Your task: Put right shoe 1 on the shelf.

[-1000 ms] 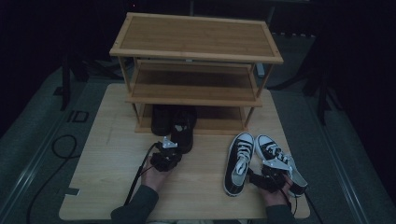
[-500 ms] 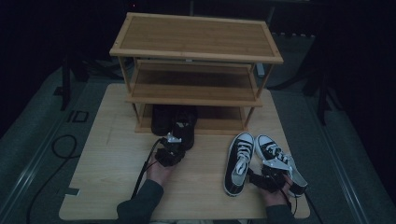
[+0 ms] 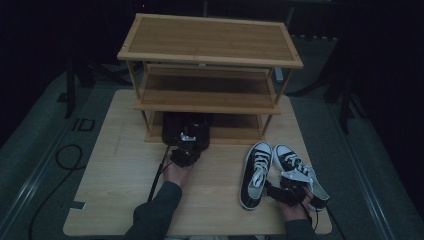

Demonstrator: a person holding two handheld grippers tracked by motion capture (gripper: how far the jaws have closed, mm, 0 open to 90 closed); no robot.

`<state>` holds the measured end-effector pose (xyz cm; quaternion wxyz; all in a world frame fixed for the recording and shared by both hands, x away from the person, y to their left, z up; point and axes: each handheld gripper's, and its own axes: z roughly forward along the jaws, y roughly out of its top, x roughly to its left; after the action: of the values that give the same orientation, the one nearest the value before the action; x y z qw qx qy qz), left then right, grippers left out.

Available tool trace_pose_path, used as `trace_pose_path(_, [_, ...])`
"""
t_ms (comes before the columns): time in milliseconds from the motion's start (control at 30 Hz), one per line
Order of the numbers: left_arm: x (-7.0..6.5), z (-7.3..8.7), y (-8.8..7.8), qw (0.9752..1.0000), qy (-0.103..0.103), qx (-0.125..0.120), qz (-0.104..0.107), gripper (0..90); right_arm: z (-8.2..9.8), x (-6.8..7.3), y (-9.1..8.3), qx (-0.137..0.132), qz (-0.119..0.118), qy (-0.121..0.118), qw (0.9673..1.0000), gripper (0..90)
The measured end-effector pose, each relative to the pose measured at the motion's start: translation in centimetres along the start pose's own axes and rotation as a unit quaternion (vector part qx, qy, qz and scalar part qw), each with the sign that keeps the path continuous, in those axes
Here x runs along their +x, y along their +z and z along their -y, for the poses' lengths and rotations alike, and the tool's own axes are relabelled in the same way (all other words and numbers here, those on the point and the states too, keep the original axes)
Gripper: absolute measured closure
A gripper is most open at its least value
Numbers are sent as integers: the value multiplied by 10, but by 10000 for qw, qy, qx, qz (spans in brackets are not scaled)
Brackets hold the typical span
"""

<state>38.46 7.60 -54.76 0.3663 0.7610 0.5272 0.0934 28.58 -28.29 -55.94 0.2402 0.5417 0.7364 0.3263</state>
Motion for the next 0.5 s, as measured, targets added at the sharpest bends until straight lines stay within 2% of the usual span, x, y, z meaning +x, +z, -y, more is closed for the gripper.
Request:
trace_pose_path(167, [8, -5, 4, 9998, -171, -37, -90, 900, 0, 0, 0, 0, -1, 0, 10000, 290])
trace_pose_path(233, [11, -6, 6, 9997, -241, -44, -38, 900, 0, 0, 0, 1, 0, 0, 10000, 289])
trace_pose_path(500, [16, -13, 11, 9996, -274, -39, -43, 900, 0, 0, 0, -1, 0, 1, 10000, 289])
